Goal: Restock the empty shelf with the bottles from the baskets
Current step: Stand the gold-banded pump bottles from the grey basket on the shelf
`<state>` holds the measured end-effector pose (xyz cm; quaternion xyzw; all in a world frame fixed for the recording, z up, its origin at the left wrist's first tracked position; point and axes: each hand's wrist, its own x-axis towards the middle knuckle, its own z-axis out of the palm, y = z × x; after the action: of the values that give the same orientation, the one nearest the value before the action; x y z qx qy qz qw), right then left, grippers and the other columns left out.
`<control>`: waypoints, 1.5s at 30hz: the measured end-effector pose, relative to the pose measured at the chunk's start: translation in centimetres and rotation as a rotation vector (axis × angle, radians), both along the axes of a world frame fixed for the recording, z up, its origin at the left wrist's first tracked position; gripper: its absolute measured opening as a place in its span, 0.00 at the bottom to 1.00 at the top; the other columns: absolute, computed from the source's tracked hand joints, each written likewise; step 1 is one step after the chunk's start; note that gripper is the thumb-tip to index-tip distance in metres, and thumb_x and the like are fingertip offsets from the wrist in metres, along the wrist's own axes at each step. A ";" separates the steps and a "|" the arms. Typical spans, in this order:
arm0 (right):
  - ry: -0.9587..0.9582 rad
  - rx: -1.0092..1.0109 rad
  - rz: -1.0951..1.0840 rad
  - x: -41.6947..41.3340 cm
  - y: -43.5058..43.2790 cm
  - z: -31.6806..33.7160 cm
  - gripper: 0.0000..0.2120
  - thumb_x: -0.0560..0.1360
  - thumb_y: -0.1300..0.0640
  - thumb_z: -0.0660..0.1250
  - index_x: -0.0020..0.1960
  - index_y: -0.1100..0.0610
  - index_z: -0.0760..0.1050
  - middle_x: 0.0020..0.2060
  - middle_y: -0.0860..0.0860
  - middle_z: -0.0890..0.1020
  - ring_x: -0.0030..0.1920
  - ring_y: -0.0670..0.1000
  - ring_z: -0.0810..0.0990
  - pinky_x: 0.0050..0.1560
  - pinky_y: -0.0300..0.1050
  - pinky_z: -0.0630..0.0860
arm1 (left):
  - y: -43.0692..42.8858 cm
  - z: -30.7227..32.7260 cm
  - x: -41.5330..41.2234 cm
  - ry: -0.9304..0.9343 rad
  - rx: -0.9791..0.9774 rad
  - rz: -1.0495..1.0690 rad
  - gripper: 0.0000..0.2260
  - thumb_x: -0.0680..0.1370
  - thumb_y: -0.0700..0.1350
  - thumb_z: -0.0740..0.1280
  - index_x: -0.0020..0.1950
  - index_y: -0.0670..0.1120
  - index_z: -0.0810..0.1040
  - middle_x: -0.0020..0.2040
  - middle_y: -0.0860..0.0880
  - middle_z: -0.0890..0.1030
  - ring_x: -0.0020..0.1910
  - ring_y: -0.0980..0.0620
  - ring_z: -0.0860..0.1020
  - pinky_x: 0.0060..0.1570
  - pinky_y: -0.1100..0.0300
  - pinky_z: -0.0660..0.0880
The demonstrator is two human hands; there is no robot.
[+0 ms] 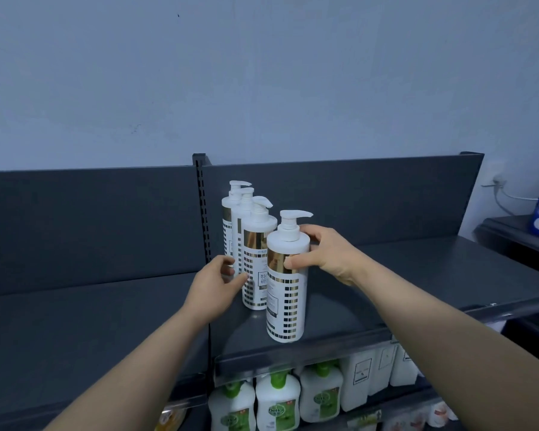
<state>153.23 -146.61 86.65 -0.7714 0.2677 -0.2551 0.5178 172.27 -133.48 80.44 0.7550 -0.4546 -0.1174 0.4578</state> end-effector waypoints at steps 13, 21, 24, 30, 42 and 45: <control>-0.023 0.022 0.022 2.3 0.7 -0.3 0.30 0.65 0.67 0.77 0.65 0.53 0.76 0.57 0.48 0.83 0.60 0.49 0.79 0.67 0.51 0.72 | 3.0 -0.1 -0.7 -0.059 -0.063 0.059 0.12 0.78 0.48 0.67 0.60 0.49 0.75 0.46 0.57 0.78 0.44 0.59 0.77 0.35 0.71 0.69; 0.033 -0.094 -0.113 3.2 2.0 -2.2 0.29 0.60 0.59 0.82 0.58 0.54 0.74 0.51 0.48 0.84 0.53 0.47 0.82 0.60 0.50 0.78 | 3.4 -0.7 0.2 -0.067 -0.044 0.049 0.11 0.78 0.49 0.67 0.59 0.49 0.75 0.45 0.57 0.78 0.44 0.61 0.76 0.36 0.71 0.68; 0.014 -0.062 -0.081 2.9 2.4 -2.3 0.28 0.63 0.60 0.80 0.60 0.54 0.74 0.53 0.48 0.84 0.55 0.46 0.82 0.62 0.50 0.76 | 3.5 -0.8 -0.2 -0.080 -0.042 0.034 0.10 0.78 0.48 0.67 0.58 0.49 0.76 0.45 0.57 0.78 0.43 0.61 0.76 0.36 0.72 0.67; 0.175 -0.249 -0.144 -0.3 4.3 -3.3 0.41 0.66 0.47 0.79 0.73 0.53 0.66 0.70 0.47 0.72 0.69 0.46 0.70 0.70 0.44 0.66 | 4.2 -1.1 -3.2 -0.141 -0.016 -0.008 0.11 0.77 0.49 0.68 0.58 0.51 0.75 0.47 0.57 0.79 0.45 0.61 0.78 0.42 0.64 0.73; 0.635 -0.683 -0.259 -18.5 8.0 -9.8 0.27 0.79 0.47 0.63 0.75 0.55 0.64 0.73 0.52 0.69 0.72 0.53 0.66 0.71 0.46 0.60 | 6.7 -4.8 -18.3 -0.530 0.256 -0.065 0.21 0.79 0.54 0.62 0.70 0.48 0.69 0.63 0.47 0.75 0.60 0.44 0.74 0.53 0.51 0.75; 0.720 -0.666 -0.252 -23.5 8.8 -14.0 0.27 0.79 0.49 0.61 0.75 0.55 0.63 0.72 0.52 0.69 0.72 0.53 0.66 0.71 0.47 0.59 | 6.9 -7.8 -23.0 -0.635 0.324 -0.114 0.21 0.79 0.55 0.61 0.70 0.49 0.69 0.63 0.46 0.75 0.59 0.44 0.73 0.53 0.51 0.74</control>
<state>129.78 -137.85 72.66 -0.8956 0.4241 -0.1050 0.0839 149.24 -126.54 72.64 0.7901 -0.5909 0.0271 0.1607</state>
